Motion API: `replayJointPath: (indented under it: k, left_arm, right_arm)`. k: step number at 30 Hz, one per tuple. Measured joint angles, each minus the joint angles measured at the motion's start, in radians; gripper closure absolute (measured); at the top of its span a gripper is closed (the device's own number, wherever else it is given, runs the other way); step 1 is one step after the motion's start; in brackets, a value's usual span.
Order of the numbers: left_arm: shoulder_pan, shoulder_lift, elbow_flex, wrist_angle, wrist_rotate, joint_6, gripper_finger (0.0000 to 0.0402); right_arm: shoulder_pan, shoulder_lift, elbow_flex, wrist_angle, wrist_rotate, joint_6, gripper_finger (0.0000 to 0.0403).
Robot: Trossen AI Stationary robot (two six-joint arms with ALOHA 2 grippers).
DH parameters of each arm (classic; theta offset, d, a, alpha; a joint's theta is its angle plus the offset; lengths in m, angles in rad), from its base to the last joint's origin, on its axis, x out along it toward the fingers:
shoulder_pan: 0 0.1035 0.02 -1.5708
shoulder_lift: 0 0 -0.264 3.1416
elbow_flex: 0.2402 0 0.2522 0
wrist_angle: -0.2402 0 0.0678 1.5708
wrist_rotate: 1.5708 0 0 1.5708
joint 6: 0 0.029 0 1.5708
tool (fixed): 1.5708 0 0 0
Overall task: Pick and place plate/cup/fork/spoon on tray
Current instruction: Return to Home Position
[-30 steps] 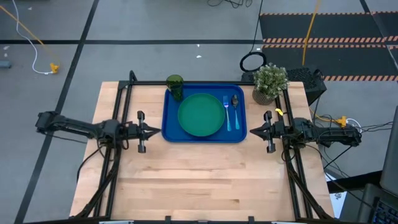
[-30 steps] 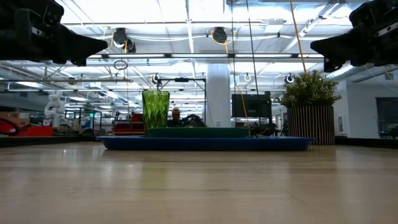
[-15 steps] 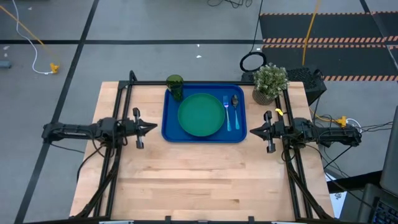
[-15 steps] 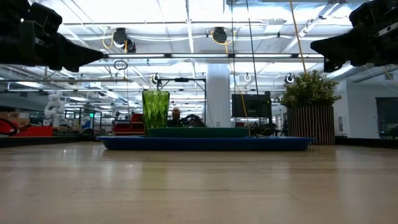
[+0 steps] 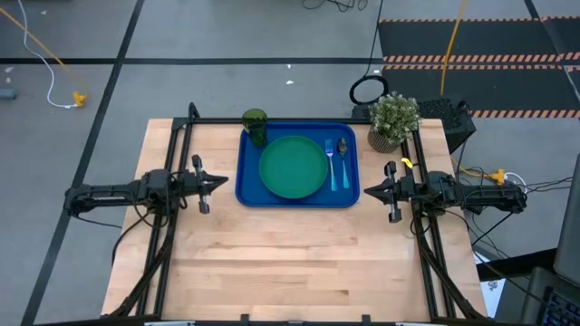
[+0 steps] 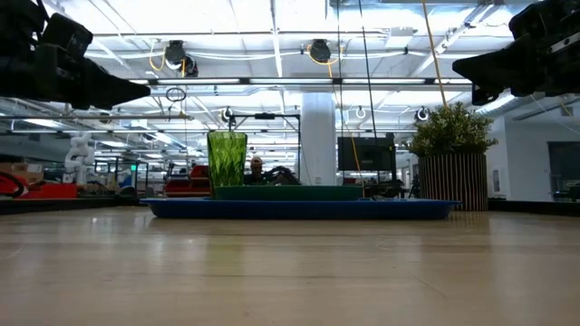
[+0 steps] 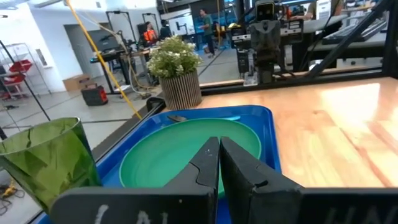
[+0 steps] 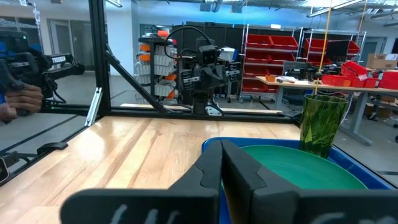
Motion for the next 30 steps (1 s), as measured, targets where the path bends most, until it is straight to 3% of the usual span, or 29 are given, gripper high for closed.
replayJointPath:
  k: [11, 15, 23, 30]
  left_arm:
    - [-0.001, -0.027, -0.003, 0.014, 0.031, 0.026, 0.0386]
    - [-0.002, -0.056, -0.002, 0.108, 0.131, 0.081, 0.0397]
    - [0.002, -0.056, -0.003, -0.01, 0.105, 0.013, 0.0397]
    - [0.007, -0.044, -0.002, -0.017, 0.104, -0.056, 0.0393]
  right_arm:
    - [0.0, 0.0, 0.0, 0.0, 0.0, 0.0, 0.0403]
    - [0.0, 0.0, 0.0, 0.0, 0.0, 0.0, 0.0403]
    - [0.0, 0.0, 0.0, 0.0, 0.0, 0.0, 0.0403]
    - [0.0, 0.0, 0.0, 0.0, 0.0, 0.0, 0.0403]
